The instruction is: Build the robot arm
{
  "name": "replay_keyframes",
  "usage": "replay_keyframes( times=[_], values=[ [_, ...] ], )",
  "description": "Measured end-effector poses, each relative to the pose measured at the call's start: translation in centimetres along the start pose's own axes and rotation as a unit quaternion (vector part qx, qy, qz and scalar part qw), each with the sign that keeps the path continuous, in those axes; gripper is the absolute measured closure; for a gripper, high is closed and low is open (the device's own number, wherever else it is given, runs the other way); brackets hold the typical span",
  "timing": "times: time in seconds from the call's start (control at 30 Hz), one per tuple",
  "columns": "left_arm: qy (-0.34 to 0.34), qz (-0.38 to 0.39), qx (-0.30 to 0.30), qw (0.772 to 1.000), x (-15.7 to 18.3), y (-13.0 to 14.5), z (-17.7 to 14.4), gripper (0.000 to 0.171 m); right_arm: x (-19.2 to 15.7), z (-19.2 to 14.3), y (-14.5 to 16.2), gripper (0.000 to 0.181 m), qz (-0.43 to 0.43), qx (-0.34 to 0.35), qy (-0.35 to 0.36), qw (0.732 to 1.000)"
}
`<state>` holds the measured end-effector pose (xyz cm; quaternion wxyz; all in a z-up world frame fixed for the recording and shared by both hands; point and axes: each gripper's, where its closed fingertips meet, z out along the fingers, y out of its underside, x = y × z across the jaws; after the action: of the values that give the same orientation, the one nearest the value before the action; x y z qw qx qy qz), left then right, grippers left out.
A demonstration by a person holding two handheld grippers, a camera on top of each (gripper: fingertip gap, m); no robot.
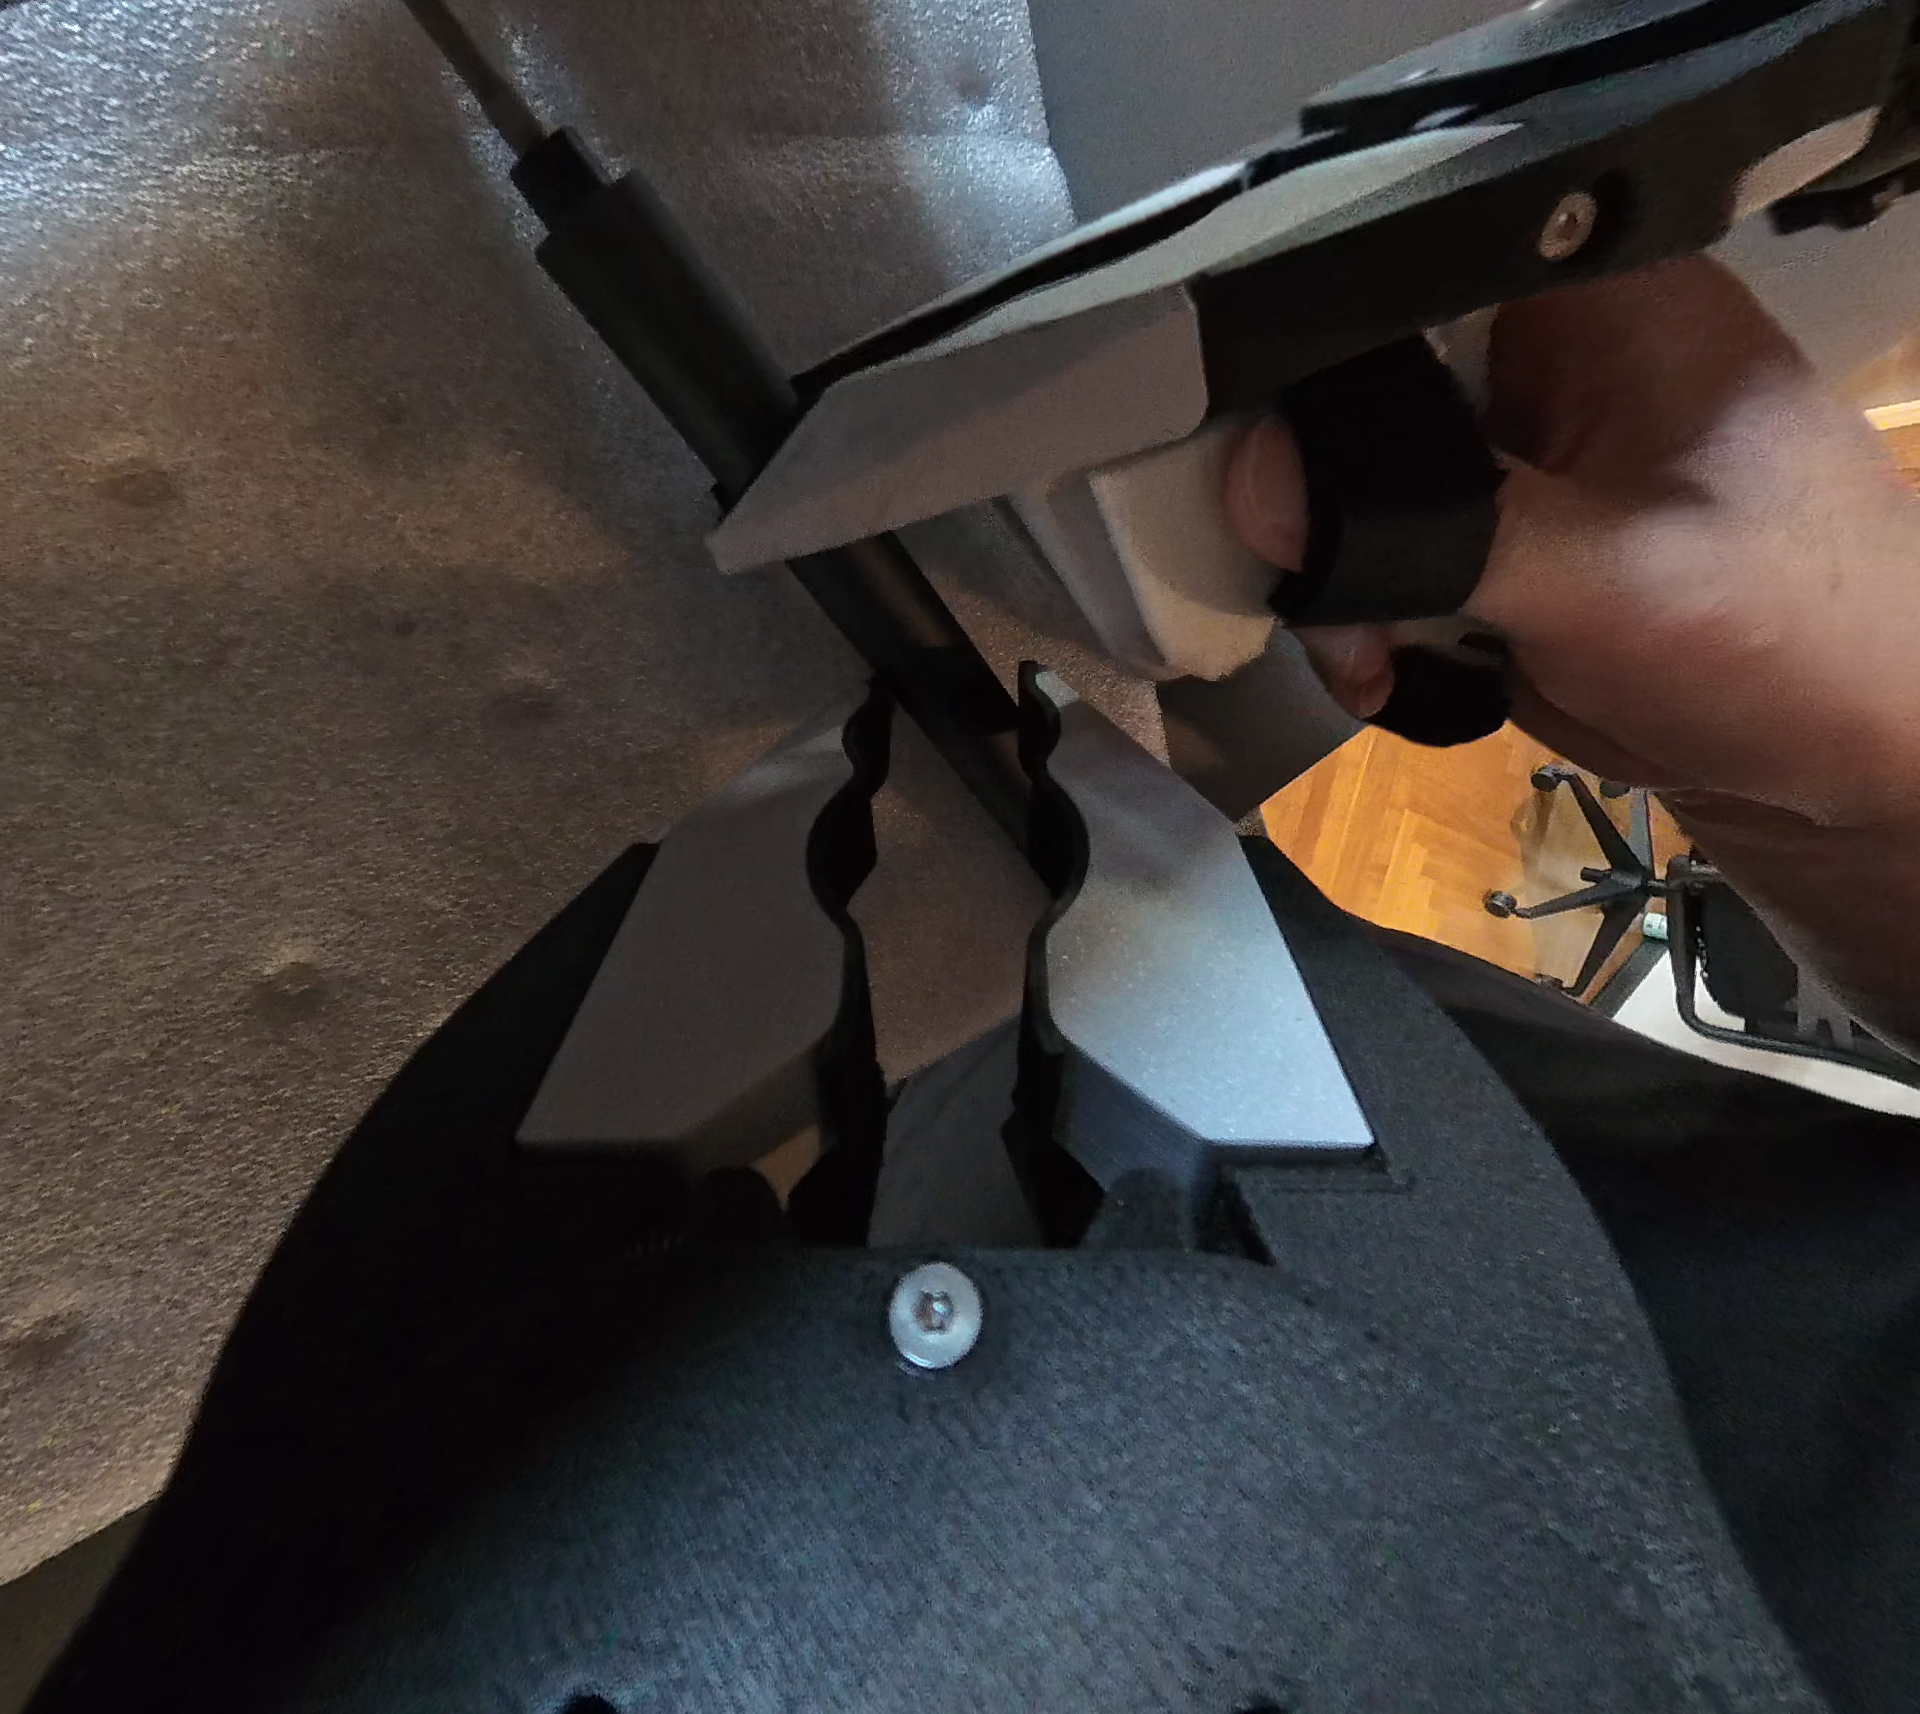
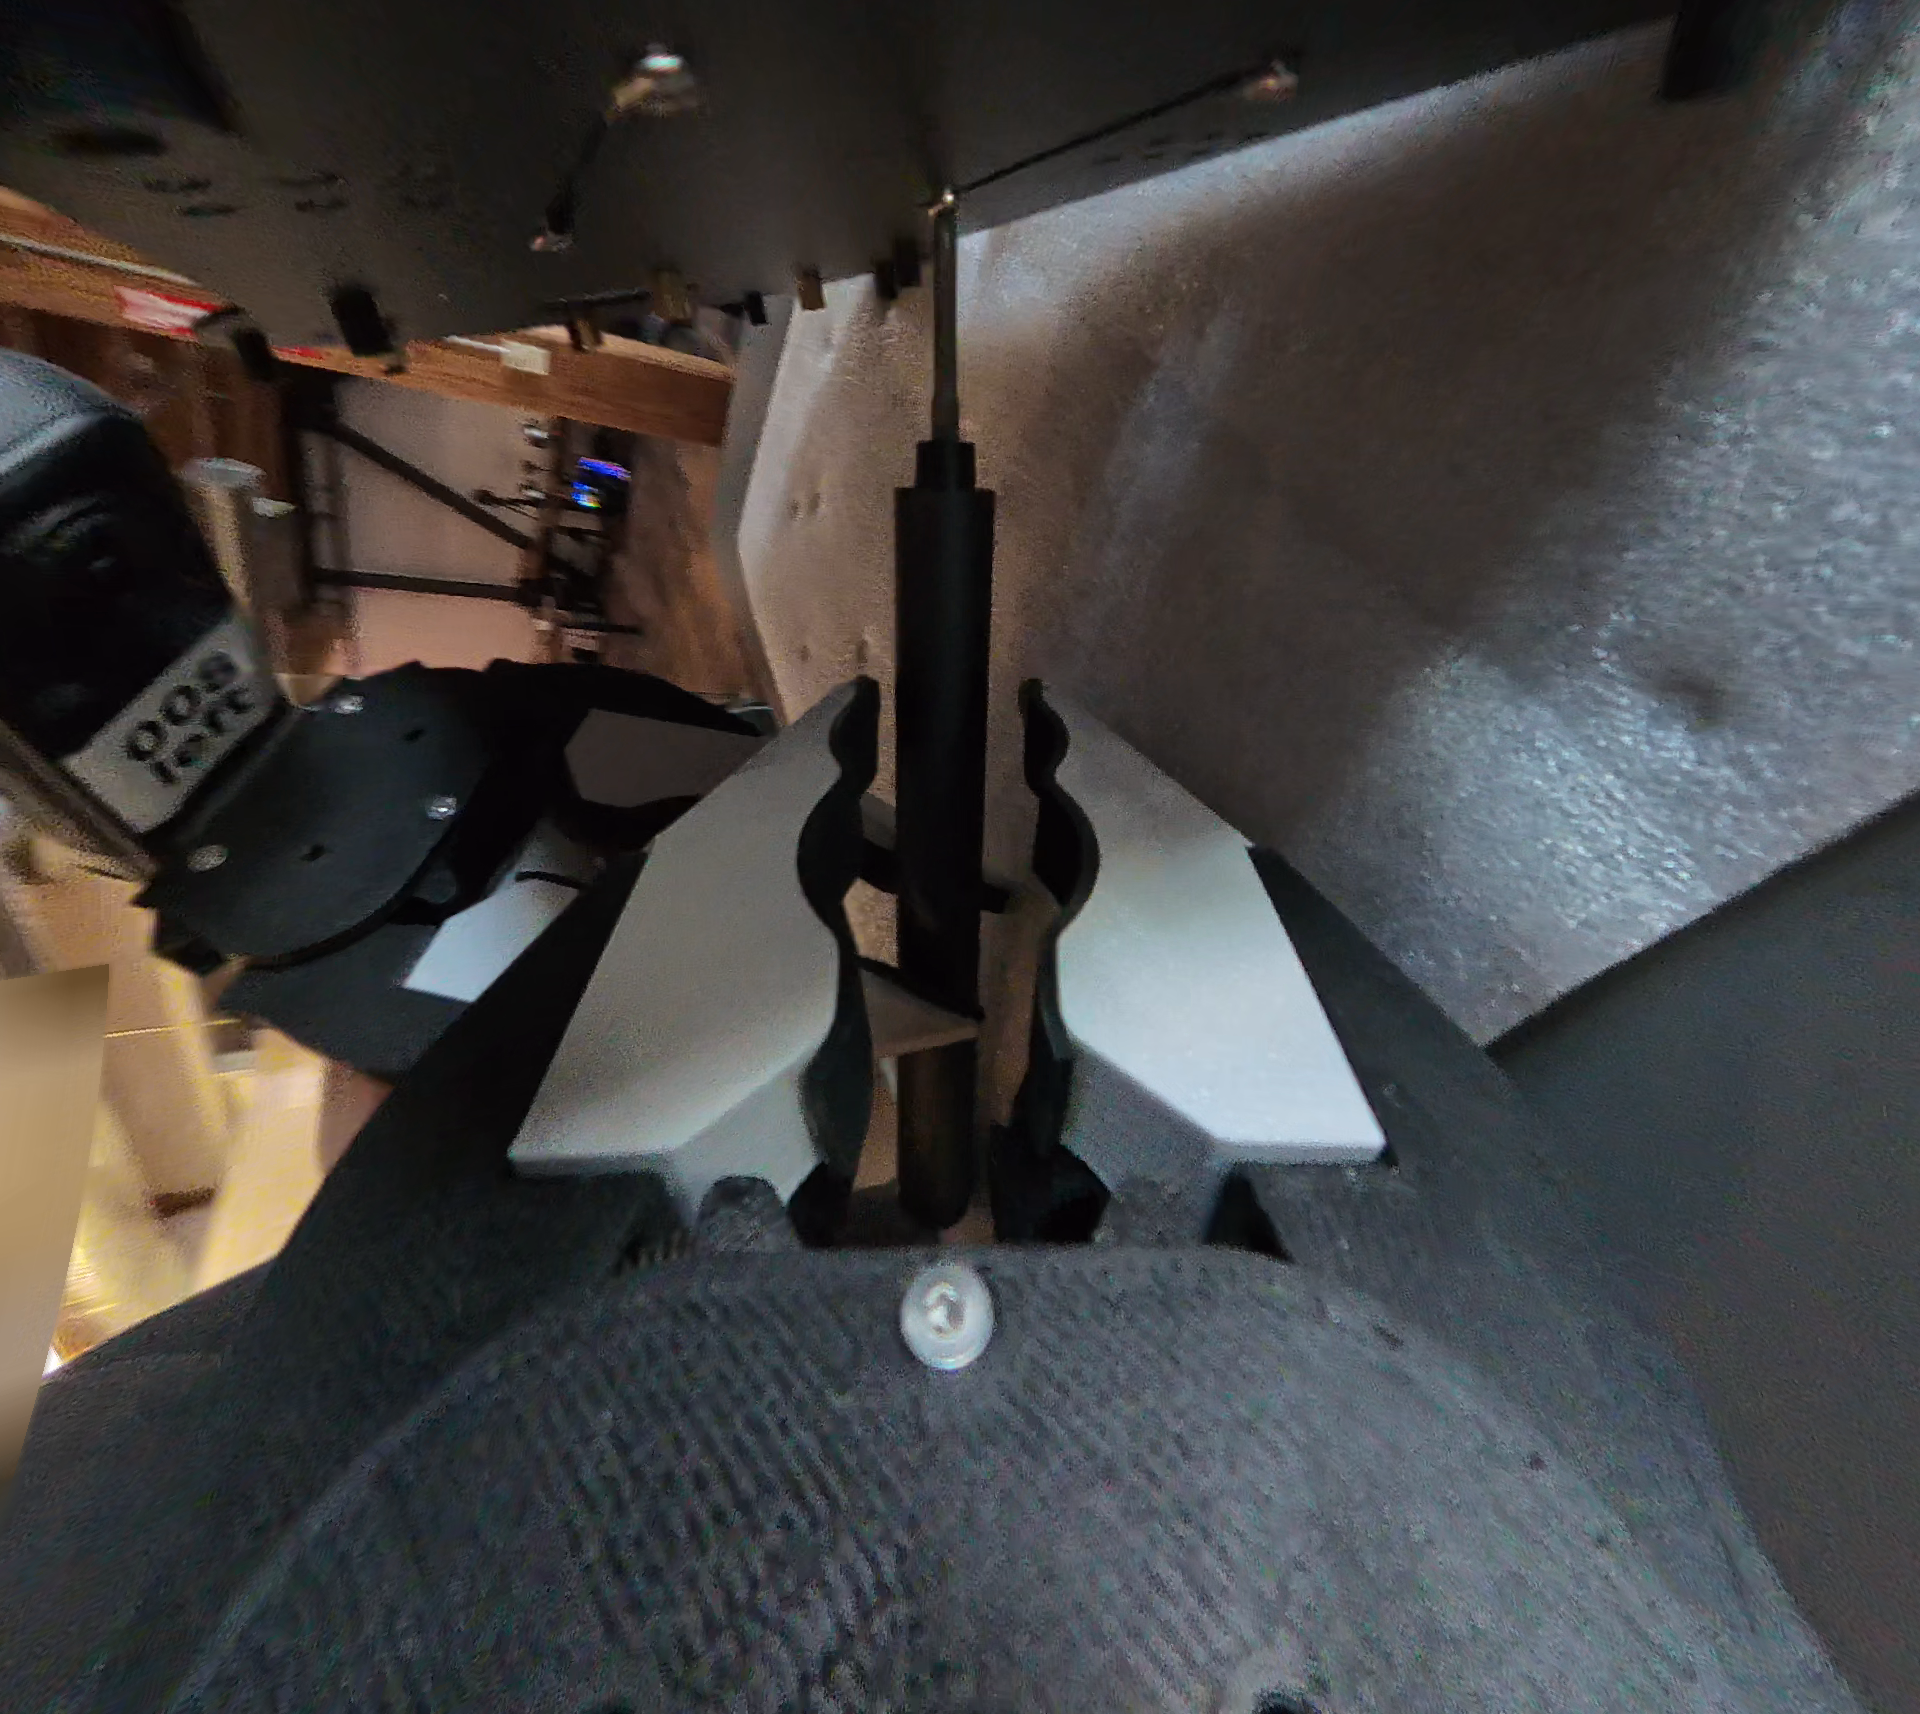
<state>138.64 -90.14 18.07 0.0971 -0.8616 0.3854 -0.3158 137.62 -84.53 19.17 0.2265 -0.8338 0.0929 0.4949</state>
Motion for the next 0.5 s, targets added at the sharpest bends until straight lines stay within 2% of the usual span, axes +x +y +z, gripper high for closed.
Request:
replay_keyframes(
  times=[0.13,0.23,0.5],
  values=[
    [-0.008,0.004,-0.003,1.000,-0.02,0.01,0.02,0.149,0.30,0.12,0.13,0.159,-0.043,-0.018,0.049,0.998],
    [-0.013,0.009,-0.002,1.000,-0.04,-0.01,0.03,0.149,-0.02,0.11,-0.09,0.165,-0.049,-0.006,0.041,0.998],
    [0.010,-0.004,0.013,1.000,0.16,-0.08,-0.04,0.146,-0.68,-0.03,-0.17,0.165,0.094,0.031,-0.098,0.990]
  ],
)
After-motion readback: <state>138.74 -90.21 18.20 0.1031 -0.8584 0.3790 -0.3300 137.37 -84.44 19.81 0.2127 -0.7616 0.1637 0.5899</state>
